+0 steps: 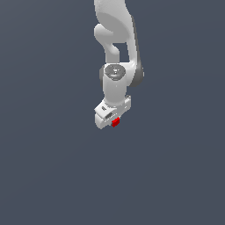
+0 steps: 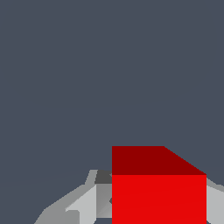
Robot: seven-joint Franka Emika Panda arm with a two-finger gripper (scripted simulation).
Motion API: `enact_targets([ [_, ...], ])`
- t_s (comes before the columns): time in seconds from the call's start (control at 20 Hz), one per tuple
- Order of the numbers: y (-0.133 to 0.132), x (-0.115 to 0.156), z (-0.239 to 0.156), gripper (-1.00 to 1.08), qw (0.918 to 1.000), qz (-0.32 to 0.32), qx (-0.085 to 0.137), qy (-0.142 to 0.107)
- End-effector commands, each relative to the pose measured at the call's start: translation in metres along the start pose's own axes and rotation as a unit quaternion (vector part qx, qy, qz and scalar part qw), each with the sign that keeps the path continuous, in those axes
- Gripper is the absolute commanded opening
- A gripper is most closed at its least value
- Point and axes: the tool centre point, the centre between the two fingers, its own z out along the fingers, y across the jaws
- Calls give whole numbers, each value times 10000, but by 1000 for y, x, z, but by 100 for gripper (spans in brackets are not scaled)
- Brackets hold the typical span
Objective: Pick up the red cube and move it to a goal position.
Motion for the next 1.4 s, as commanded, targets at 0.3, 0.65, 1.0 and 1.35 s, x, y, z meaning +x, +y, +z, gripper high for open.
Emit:
enact_targets([
  [0.3,51,4,-80,-100,10000,-3,3,6],
  [0.65,90,9,-139,-100,10000,-2,0,6],
  [1.0,120,13,-183,-100,10000,1,-4,3],
  [1.35,138,16,-207,-100,10000,3,-7,1],
])
